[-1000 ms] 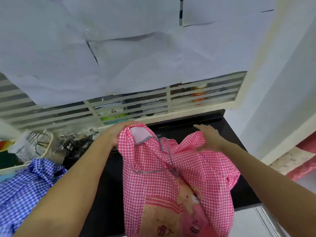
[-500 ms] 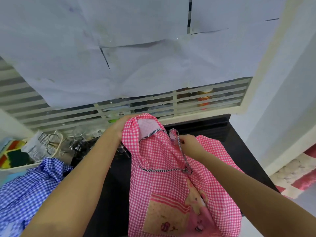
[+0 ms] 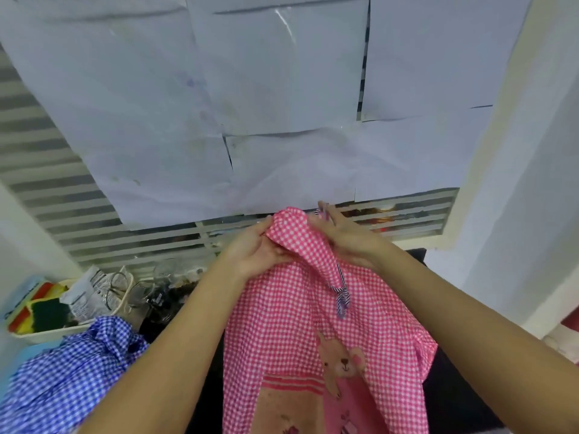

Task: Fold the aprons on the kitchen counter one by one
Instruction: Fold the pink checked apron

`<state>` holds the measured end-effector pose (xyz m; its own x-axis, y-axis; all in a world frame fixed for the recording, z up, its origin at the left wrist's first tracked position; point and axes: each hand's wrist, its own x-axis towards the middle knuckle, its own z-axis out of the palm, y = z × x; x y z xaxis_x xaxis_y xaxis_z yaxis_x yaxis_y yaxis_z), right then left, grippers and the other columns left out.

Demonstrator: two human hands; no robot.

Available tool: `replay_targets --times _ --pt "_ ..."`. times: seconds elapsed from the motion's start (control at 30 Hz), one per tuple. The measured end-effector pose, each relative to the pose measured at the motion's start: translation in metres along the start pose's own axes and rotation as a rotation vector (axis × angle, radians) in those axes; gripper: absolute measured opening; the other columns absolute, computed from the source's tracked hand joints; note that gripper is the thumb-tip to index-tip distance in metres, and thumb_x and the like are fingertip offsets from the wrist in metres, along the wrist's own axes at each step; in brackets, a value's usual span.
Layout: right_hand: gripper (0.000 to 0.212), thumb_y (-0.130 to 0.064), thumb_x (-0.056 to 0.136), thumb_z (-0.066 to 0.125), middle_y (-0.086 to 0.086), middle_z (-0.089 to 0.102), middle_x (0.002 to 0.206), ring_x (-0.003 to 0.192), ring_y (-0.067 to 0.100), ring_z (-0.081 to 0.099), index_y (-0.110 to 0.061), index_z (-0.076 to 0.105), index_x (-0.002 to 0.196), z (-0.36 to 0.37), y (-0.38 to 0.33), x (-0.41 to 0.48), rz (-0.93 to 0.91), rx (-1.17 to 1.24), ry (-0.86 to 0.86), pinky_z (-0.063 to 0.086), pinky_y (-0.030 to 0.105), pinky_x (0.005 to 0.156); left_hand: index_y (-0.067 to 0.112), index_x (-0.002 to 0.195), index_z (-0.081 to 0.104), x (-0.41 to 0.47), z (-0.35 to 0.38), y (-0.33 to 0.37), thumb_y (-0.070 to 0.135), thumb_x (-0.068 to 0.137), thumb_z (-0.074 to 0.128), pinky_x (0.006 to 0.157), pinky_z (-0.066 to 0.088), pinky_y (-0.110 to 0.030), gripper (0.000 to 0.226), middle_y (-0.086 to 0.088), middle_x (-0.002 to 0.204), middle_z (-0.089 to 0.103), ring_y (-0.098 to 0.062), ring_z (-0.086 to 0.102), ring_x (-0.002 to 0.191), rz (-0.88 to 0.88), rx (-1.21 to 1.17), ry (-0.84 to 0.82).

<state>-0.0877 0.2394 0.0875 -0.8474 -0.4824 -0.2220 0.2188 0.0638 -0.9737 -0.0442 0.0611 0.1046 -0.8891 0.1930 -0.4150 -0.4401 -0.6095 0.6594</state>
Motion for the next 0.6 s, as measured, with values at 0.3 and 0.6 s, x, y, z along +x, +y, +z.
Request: replay_targets --times 0.3,0.6 --pt "0.024 -0.004 0.088 0.051 0.002 0.053 0.064 0.057 0.012 0.048 -0.008 0.057 0.065 0.041 -0.056 0.002 -0.176 -0.927 0.179 0.035 0.022 0.052 0.014 0.102 0.064 -0.034 -0.021 0.000 0.043 0.086 0.065 0.083 0.052 -0.031 0.033 0.003 0.096 0.065 -0.014 0.061 0.089 0.658 0.872 0.578" --pt "0.020 0.001 0.096 0.047 0.005 0.051 0.058 0.048 0.012 0.049 0.000 0.054 0.076 0.118 -0.149 -0.015 -0.184 0.276 -0.006 0.045 0.022 0.048 0.027 0.113 0.056 -0.041 -0.050 -0.061 0.037 0.045 0.092 0.097 0.049 -0.037 0.077 0.003 0.113 0.066 -0.010 0.065 0.098 0.251 0.939 -0.096"
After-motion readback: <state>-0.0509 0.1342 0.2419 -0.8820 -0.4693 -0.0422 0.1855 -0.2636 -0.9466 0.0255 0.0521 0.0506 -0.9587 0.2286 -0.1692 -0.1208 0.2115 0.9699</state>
